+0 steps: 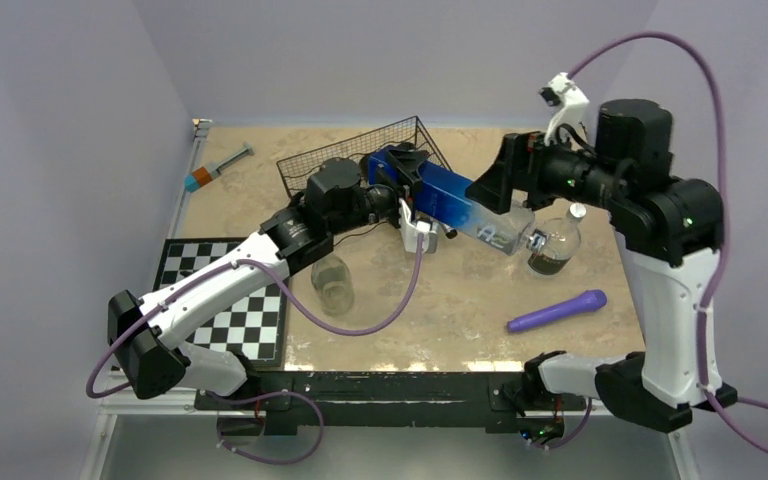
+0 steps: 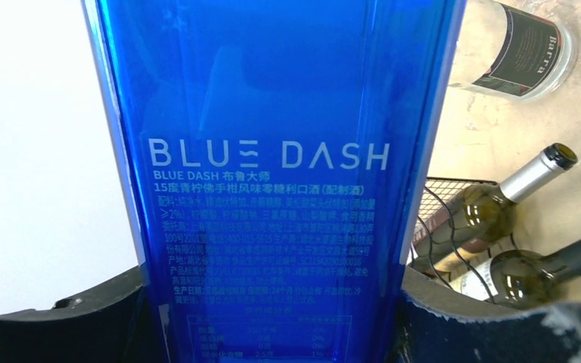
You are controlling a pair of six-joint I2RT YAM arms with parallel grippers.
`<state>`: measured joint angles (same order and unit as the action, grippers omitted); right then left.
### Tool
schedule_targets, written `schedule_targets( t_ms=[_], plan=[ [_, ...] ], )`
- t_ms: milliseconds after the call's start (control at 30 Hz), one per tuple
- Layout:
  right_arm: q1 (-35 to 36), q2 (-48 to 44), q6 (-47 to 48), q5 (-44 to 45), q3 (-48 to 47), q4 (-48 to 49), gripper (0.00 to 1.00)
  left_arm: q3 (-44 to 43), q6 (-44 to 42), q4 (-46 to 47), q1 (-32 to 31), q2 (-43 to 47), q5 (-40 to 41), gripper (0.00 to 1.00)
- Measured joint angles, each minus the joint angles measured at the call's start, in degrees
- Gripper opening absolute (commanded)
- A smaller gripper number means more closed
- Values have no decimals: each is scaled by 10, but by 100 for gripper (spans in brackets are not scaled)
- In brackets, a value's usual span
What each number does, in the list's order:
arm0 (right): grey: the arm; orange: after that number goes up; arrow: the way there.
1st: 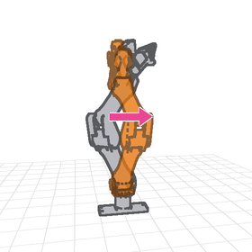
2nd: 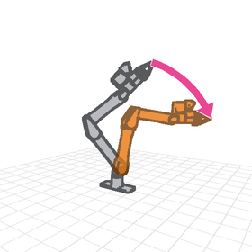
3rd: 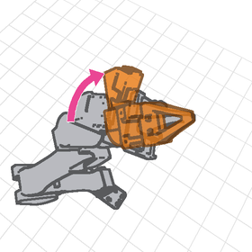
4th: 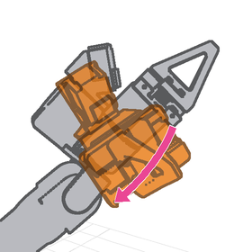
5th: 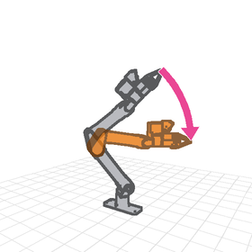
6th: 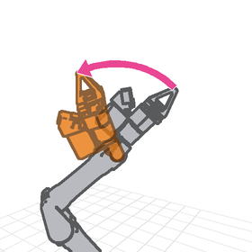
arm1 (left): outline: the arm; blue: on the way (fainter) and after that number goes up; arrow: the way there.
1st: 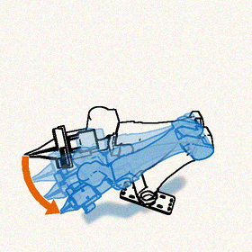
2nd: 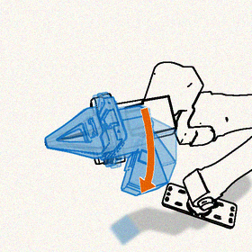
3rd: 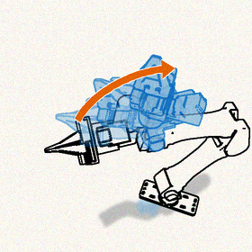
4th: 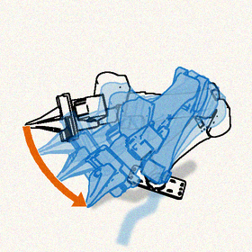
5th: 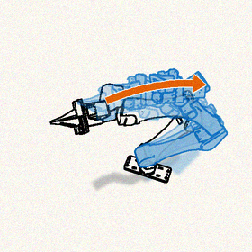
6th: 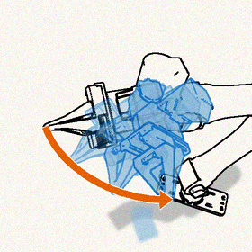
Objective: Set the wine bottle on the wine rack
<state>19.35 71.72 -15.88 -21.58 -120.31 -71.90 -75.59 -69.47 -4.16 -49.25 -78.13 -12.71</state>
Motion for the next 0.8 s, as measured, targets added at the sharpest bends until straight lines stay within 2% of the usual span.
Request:
schedule_targets(
  t_ms=[133,400,700,800],
  plan=[
    [12,25,15,-7,35,-31,98,35,-47,41,-15,0,0,0],
    [52,3,32,-1,80,-70,99,43,-99,96,-23,0,-4,0],
    [107,4,41,69,108,-74,98,43,-124,92,-23,-15,-2,0],
    [118,7,42,90,111,-74,93,42,-123,92,-23,-18,1,0]
  ],
)
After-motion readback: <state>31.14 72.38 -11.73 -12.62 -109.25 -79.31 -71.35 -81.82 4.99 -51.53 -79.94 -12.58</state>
